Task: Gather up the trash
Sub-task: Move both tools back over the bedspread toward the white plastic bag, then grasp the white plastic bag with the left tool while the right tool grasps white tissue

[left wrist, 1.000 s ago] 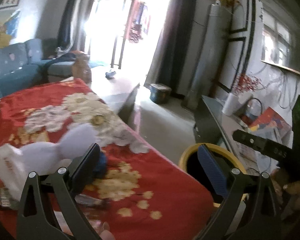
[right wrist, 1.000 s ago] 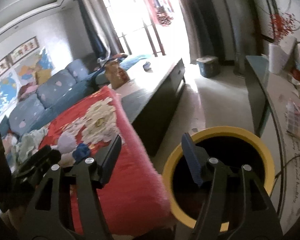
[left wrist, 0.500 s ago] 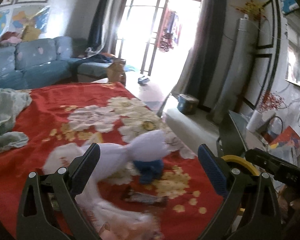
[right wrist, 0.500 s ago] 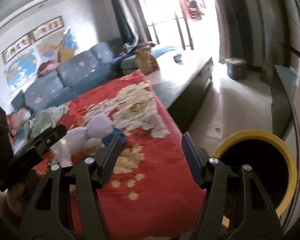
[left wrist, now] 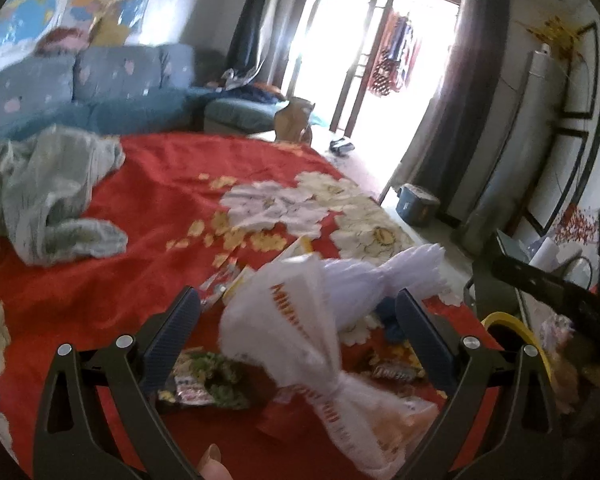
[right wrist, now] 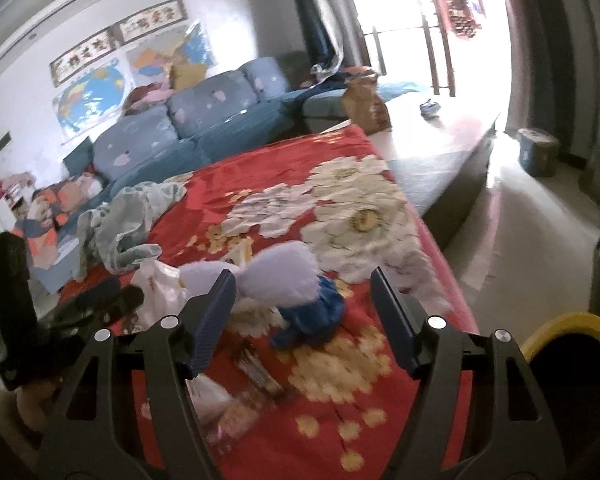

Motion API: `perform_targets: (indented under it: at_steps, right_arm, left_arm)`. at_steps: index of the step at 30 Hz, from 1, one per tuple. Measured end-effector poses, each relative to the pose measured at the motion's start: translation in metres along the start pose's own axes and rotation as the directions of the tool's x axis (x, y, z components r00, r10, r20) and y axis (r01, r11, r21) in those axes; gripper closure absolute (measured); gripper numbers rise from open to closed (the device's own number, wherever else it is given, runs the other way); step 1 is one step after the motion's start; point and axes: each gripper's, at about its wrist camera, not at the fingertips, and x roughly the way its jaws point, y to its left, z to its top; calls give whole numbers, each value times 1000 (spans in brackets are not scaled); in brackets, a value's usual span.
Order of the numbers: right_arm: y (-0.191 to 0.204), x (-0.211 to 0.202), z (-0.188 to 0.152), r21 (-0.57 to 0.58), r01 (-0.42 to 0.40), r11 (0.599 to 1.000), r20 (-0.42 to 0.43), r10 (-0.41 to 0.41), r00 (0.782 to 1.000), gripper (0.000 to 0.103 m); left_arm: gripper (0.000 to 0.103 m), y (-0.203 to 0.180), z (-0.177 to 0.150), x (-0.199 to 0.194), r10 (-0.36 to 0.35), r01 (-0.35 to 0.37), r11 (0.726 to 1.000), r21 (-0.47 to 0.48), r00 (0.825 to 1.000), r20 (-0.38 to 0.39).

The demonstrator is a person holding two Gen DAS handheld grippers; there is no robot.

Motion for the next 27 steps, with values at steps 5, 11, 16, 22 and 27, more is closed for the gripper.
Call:
perform_targets:
  at_steps: [5,11,16,22,27]
  right_arm:
    - [3,41,15,-31,-3,1000,-52,1,999,40]
    - [-5,76,18,-8,-32,999,-138,30,990,45]
    - [-4,83,13,3,-70,998,-168,69,983,81]
    - [-4,68,10,21,-77,997,-134,79,988,92]
    - [-2,54,11,44,-88,995,-97,92,991,96]
  left_arm:
    - [8,13,-5,14,-54,49,996,-72,996,-70]
    - [8,15,-10,28,-53,41,994,-105,993,-109]
    - [10,13,-14,37,-64,50,993,-110,989,-136]
    - [48,11,-13,36,-56,43,995,-95,989,-133]
    - [53,9,-8,21,-74,66,994,-90,993,-91]
